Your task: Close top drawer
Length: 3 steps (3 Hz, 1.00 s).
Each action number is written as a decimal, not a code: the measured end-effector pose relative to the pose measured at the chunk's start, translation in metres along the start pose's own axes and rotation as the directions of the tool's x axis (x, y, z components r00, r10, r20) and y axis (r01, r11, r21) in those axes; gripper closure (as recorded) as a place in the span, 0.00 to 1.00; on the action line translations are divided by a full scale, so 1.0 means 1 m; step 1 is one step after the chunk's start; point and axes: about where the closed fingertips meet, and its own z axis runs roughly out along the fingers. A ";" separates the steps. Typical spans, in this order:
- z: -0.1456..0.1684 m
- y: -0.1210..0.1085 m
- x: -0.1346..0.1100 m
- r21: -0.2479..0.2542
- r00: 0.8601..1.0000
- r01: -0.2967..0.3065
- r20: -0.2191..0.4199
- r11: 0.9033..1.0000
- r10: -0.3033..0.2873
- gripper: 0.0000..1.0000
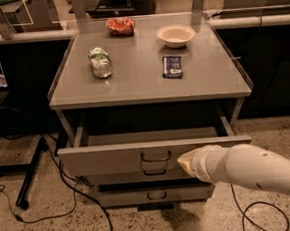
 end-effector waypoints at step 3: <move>0.004 -0.076 -0.063 0.257 0.978 -0.019 0.206 0.966 -0.036 1.00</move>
Offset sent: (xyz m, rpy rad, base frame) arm 0.1140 -0.0436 0.0683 -0.0281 -0.4689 -0.2815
